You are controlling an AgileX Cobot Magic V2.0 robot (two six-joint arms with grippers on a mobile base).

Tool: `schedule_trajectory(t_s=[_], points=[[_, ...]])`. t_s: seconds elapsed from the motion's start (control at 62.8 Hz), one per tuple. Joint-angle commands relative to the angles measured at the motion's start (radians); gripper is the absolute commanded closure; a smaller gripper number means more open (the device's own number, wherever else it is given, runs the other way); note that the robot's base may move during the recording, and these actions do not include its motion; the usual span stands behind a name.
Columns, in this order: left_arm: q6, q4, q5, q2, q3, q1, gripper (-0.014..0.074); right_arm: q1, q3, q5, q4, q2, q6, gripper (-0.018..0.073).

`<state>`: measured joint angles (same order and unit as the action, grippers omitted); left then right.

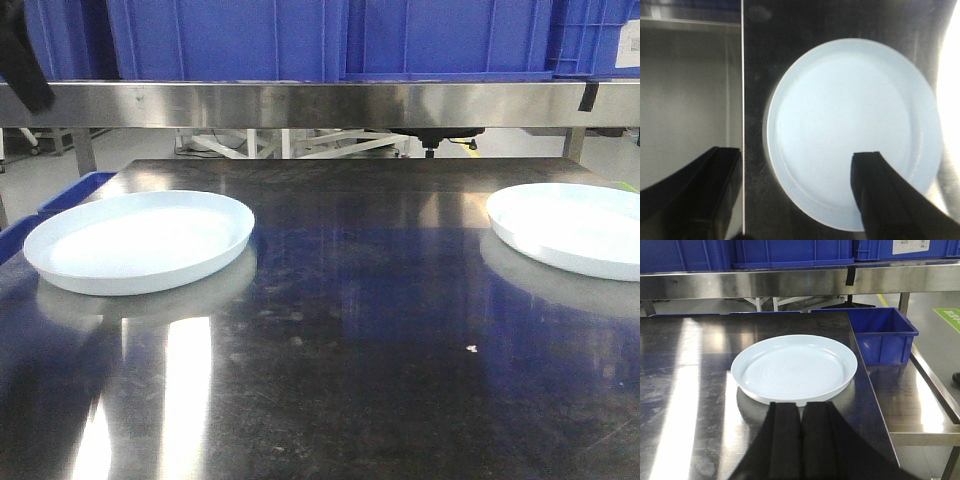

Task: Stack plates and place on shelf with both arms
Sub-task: 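Lower the left gripper onto the rim of the white plate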

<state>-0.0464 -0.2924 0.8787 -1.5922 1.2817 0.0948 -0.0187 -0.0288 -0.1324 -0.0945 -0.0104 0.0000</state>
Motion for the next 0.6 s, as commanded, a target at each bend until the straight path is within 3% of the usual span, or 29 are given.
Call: schedule_trajectory(t_s=[0.0,0.477,0.589], points=[[-0.005,-0.024,-0.025,-0.016,0.042,0.016,0.0076,0.0,0.016,0.079,0.008,-0.021,0.0,0.0503],[-0.005,0.003,-0.084,-0.221,0.045,0.016,0.0079,0.0,0.016,0.079,0.008,-0.021,0.0,0.0503],[-0.005,0.003,-0.084,-0.226,0.045,0.016,0.0125,0.0,0.016,0.079,0.008,-0.021,0.0,0.0503]])
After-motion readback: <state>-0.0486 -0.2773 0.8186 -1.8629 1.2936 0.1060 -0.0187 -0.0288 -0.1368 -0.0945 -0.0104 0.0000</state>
